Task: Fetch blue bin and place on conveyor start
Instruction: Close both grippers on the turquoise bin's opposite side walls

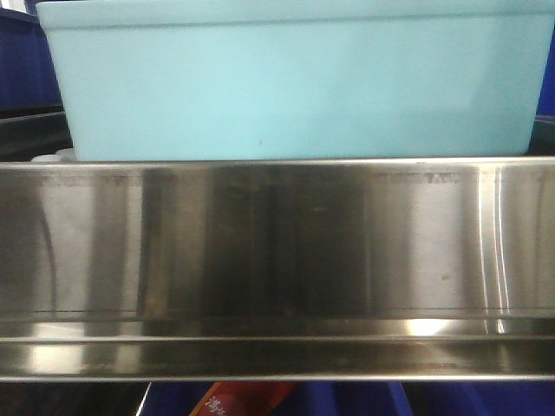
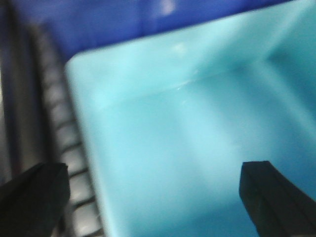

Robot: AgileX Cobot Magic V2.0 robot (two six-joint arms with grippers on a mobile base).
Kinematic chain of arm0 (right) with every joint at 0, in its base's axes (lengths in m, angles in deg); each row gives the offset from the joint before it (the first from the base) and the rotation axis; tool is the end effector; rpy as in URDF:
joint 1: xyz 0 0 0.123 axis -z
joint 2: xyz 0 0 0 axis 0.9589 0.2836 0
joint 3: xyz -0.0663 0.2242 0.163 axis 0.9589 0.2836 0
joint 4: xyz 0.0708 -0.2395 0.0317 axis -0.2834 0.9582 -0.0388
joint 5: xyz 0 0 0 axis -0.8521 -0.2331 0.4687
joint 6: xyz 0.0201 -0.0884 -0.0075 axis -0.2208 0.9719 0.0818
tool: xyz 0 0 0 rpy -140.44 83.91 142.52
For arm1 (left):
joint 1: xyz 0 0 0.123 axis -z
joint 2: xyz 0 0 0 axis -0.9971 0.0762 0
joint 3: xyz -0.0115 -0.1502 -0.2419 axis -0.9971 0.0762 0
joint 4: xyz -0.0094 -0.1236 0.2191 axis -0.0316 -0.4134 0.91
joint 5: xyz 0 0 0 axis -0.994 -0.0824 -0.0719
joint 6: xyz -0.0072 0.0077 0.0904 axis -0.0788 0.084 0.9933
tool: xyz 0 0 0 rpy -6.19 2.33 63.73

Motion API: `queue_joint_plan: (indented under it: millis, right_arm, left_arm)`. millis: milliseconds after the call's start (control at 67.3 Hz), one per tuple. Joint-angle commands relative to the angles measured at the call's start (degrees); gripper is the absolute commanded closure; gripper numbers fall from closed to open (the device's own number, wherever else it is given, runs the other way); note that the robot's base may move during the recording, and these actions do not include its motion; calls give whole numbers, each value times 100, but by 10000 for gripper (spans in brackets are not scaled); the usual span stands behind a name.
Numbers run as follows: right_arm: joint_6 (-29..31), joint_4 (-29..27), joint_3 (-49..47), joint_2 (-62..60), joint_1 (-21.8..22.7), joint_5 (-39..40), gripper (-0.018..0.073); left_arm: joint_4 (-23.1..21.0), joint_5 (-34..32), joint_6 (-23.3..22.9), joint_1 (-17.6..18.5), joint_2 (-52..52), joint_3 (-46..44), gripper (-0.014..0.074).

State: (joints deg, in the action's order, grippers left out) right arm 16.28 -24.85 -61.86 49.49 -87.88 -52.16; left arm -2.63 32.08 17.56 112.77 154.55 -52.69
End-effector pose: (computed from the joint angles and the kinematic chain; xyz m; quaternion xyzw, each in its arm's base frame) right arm 0.2656 0.0636 0.4264 -0.0559 0.9232 0.0467 0.3774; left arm 0.2999 -0.1422 0.4146 0.1227 0.9260 -0.0612 0.3516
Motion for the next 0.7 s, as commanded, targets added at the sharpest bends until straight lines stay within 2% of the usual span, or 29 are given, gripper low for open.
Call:
queue_joint_plan:
  millis: [0, 267, 416, 683]
  right_arm:
    - [-106, 116, -55, 287, 46, -3, 0]
    - [-318, 104, -55, 1127, 58, 195, 0]
    - [-425, 93, -55, 1462, 58, 279, 0]
    - [-453, 70, -55, 1944, 58, 236, 14]
  left_arm:
    - [-82, 188, -86, -190, 163, -79, -4]
    - [-71, 293, -86, -556, 700, -79, -4]
    - [-94, 338, -86, -582, 1001, -79, -4]
    - [-443, 367, -86, -582, 1322, -79, 16]
